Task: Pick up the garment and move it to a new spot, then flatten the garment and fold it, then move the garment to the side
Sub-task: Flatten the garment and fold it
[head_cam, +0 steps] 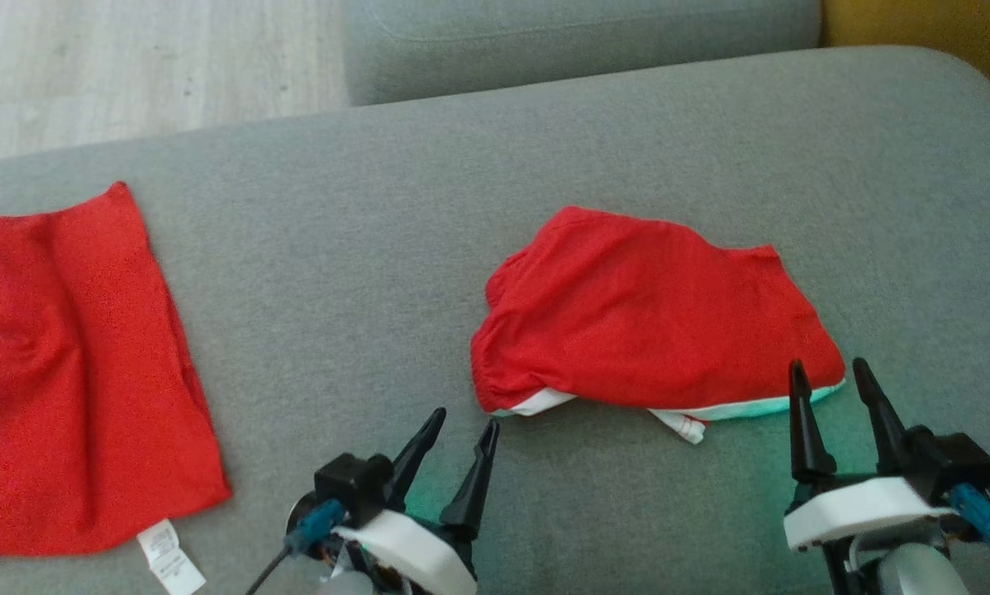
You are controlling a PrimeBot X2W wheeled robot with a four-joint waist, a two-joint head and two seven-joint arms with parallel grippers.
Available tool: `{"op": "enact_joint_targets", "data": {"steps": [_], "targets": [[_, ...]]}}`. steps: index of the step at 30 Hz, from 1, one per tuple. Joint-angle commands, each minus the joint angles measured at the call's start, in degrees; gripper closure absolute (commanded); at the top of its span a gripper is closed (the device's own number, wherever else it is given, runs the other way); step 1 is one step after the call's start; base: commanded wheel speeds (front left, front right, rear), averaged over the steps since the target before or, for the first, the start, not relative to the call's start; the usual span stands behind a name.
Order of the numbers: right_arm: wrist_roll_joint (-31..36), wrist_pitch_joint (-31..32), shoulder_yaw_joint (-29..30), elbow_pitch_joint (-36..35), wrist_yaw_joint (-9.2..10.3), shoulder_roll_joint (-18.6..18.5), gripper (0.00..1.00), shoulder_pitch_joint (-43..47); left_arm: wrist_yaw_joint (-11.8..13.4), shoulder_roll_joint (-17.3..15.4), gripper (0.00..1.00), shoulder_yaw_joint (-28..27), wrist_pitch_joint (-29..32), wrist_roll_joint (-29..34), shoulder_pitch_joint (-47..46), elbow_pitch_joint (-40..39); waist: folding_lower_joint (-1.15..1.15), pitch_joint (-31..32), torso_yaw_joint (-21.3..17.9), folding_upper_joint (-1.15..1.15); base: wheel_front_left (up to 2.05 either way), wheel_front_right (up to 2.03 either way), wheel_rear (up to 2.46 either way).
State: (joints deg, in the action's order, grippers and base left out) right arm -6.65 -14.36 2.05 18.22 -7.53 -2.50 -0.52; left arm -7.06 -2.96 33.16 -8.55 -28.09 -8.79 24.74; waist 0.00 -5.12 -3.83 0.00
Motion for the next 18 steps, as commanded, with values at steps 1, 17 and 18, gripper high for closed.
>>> {"op": "enact_joint_targets", "data": {"steps": [1, 17, 18], "targets": [[-0.3, -0.6, -1.7, -1.9, 0.04, -0.4, 0.0, -2.5, 0.2, 0.1, 0.0, -0.8, 0.2, -1.3, -3.1, -0.6, 0.0, -0.9, -0.8, 0.0, 0.0, 0.0, 0.0], [-1.7, -0.6, -2.9, -3.1, 0.04, -0.4, 0.0, -4.4, 1.1, 0.1, 0.0, 4.3, -0.1, -5.7, -10.9, 7.8, 0.0, -4.4, -4.3, 0.0, 0.0, 0.0, 0.0], [-1.7, -0.6, -2.9, -3.2, 0.04, -0.4, 0.0, -4.5, 1.1, 0.1, 0.0, 4.5, -0.2, -6.0, -11.2, 8.2, 0.0, -4.4, -4.4, 0.0, 0.0, 0.0, 0.0]]}}
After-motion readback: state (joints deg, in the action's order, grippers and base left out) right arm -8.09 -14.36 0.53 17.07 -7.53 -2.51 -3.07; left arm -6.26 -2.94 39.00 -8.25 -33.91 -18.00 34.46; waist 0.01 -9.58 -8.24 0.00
